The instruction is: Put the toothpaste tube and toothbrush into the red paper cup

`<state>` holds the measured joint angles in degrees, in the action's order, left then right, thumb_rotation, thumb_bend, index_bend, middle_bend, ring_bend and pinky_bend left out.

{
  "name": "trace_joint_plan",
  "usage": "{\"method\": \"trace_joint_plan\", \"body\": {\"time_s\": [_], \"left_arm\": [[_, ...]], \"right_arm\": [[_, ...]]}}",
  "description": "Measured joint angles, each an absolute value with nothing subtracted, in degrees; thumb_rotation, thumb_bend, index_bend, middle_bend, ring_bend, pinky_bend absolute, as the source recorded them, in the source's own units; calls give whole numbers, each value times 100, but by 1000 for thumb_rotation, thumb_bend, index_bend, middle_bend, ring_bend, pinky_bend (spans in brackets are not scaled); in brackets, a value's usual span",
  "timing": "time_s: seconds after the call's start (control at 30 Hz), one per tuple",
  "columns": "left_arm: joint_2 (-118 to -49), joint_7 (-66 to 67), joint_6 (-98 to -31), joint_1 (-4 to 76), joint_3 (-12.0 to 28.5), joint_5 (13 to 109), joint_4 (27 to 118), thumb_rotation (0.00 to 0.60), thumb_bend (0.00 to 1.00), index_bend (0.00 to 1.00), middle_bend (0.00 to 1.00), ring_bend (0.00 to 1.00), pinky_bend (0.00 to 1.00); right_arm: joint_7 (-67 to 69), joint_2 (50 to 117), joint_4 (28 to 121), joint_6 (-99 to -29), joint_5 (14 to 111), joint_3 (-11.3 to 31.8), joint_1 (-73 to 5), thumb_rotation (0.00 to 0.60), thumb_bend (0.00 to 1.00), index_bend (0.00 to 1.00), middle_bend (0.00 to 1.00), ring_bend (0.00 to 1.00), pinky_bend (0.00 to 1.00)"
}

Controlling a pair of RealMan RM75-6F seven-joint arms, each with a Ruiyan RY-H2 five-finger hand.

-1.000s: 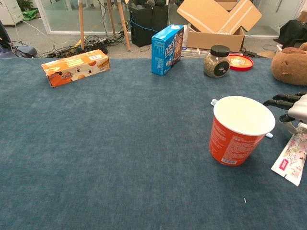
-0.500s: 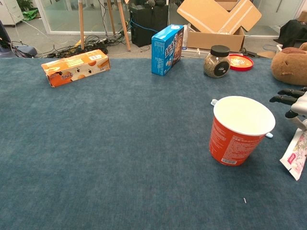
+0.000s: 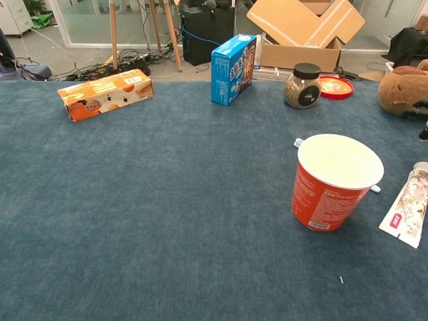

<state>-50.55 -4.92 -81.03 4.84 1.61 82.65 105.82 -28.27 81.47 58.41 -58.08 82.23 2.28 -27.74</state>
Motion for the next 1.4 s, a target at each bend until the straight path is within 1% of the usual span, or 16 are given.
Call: {"method": "trace_joint_plan", "body": {"time_s": [0.13, 0.2, 0.27, 0.37, 0.47, 0.57, 0.67, 0.9, 1.0, 1.17, 1.4], "left_arm": [[-5060, -475, -8096, 486, 158, 8267, 10579, 600, 0, 252, 267, 199, 201], [-5061, -472, -8102, 484, 158, 8268, 10582, 600, 0, 252, 267, 199, 201], [-5061, -470, -8105, 483, 159, 8269, 10582, 600, 0, 252, 267, 199, 201], [-5060, -466, -8101, 485, 156, 8271, 10583, 600, 0, 252, 267, 199, 201], [-5057, -473, -8107, 482, 156, 8275, 10588, 600, 0, 252, 267, 199, 201], [-5049, -490, -8108, 480, 157, 8273, 10589, 600, 0, 252, 267, 199, 201], [-5041, -504, -8107, 480, 160, 8267, 10585, 600, 0, 252, 267, 199, 201], [-5026, -526, -8105, 479, 159, 8273, 10584, 600, 0, 252, 267, 199, 201], [-5025, -528, -8105, 479, 159, 8273, 10586, 600, 0, 252, 267, 199, 201], [-5027, -516, -8101, 480, 157, 8275, 10586, 600, 0, 252, 267, 199, 201], [-5036, -485, -8102, 480, 155, 8272, 10590, 600, 0, 252, 267, 199, 201]], "right_arm": [[-2709, 8026, 6003, -5889, 8332, 166, -2754, 600, 48, 639, 119, 0, 262], [-2675, 7944, 6150, -5934, 8407, 107, -2733, 600, 48, 582, 117, 0, 259], [-2653, 7867, 6304, -5968, 8475, 46, -2711, 600, 48, 496, 105, 0, 253], [-2657, 7743, 6574, -6017, 8610, -79, -2671, 600, 47, 407, 83, 0, 245], [-2708, 7658, 6812, -6038, 8753, -209, -2642, 600, 47, 347, 70, 0, 240], [-2753, 7603, 6992, -6042, 8904, -320, -2635, 600, 48, 318, 60, 0, 236], [-2776, 7555, 7121, -6039, 9031, -401, -2643, 600, 61, 301, 55, 0, 234], [-2599, 7438, 7286, -6097, 9334, -566, -2655, 600, 108, 299, 55, 0, 233], [-2416, 7427, 7265, -6217, 9475, -620, -2638, 600, 116, 299, 59, 0, 254], [-1837, 7448, 7060, -6489, 9725, -708, -2600, 600, 116, 299, 125, 2, 347], [-884, 7603, 6459, -6777, 9973, -814, -2546, 600, 114, 301, 133, 5, 366]]}}
